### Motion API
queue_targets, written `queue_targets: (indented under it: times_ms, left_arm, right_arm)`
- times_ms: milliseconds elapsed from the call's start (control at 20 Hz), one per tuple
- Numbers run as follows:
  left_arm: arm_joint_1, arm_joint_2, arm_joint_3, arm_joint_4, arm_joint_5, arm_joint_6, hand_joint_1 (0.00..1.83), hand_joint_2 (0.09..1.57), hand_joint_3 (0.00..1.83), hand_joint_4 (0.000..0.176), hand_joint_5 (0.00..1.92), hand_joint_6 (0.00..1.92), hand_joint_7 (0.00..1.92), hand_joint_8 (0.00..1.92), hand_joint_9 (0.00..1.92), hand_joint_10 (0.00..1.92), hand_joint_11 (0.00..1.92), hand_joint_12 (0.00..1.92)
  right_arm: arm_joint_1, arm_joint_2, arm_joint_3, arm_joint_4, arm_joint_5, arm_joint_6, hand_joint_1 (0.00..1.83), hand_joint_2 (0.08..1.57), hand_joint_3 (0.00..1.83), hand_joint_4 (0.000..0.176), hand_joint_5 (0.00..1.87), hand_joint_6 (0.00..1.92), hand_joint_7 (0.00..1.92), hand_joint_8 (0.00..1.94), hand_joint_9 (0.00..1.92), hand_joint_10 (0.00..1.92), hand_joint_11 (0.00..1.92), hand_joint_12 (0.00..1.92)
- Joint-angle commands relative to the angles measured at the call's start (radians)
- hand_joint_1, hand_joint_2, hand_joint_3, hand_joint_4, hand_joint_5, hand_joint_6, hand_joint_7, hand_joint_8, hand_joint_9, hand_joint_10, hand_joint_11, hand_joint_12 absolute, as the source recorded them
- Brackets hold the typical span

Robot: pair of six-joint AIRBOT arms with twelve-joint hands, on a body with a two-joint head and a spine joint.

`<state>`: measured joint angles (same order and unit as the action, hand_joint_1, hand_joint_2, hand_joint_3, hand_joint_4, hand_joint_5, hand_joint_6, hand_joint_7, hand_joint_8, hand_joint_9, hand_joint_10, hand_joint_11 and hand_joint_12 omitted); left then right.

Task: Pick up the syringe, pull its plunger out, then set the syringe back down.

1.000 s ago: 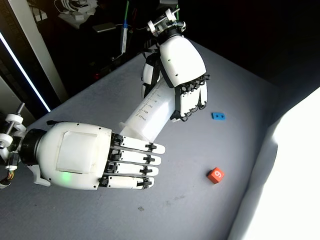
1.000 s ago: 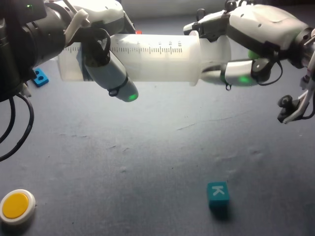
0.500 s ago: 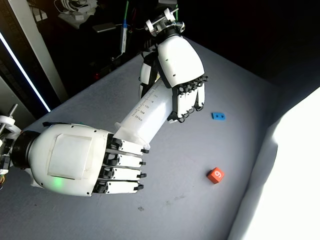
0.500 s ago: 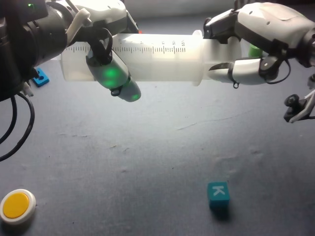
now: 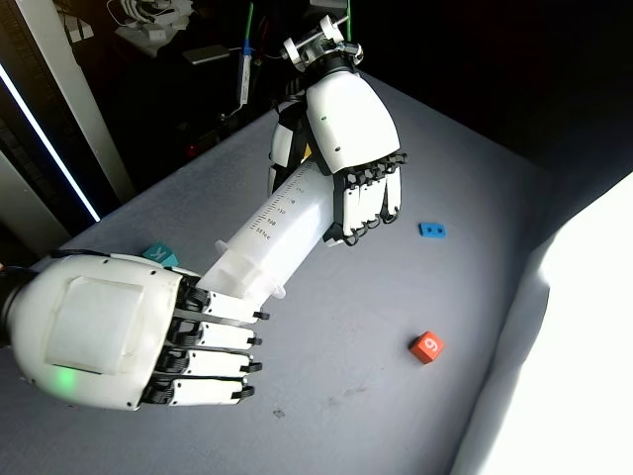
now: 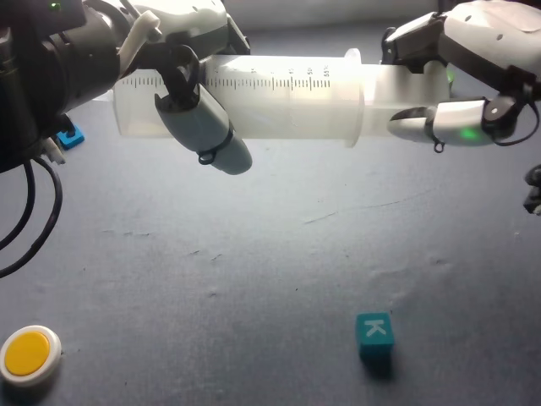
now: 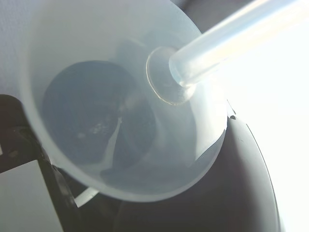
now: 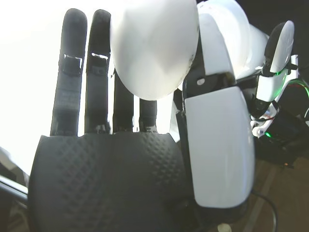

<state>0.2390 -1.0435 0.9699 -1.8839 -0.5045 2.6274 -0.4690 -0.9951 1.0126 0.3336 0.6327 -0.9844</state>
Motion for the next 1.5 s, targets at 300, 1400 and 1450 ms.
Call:
queue_targets:
  times_ms: [300, 1400, 1450]
  left_arm:
    - [-0.025, 0.01, 0.008, 0.06, -0.035, -0.007, 1.19, 1.18, 0.0, 0.0, 0.85, 1.12, 0.88, 1.27, 0.75, 1.08, 0.46, 1.49]
    - [-0.02, 0.01, 0.006, 0.069, -0.056, -0.007, 1.23, 1.17, 0.0, 0.0, 0.9, 0.93, 0.85, 1.43, 0.65, 1.41, 0.42, 1.73]
    - [-0.02, 0.01, 0.005, 0.07, -0.058, -0.007, 1.22, 1.18, 0.0, 0.0, 0.87, 0.99, 0.85, 1.42, 0.66, 1.34, 0.42, 1.67]
  right_arm:
    - [-0.014, 0.081, -0.047, -0.023, 0.051, -0.007, 1.35, 1.16, 0.0, 0.0, 0.87, 1.19, 0.89, 1.13, 0.79, 1.28, 0.51, 1.16]
    - [-0.028, 0.281, -0.135, -0.024, 0.005, 0.003, 1.35, 1.18, 0.0, 0.0, 0.85, 1.19, 0.84, 1.25, 0.75, 1.32, 0.48, 1.17]
    - [-0.028, 0.282, -0.135, -0.024, 0.005, 0.003, 1.35, 1.18, 0.0, 0.0, 0.85, 1.2, 0.84, 1.23, 0.77, 1.3, 0.48, 1.17]
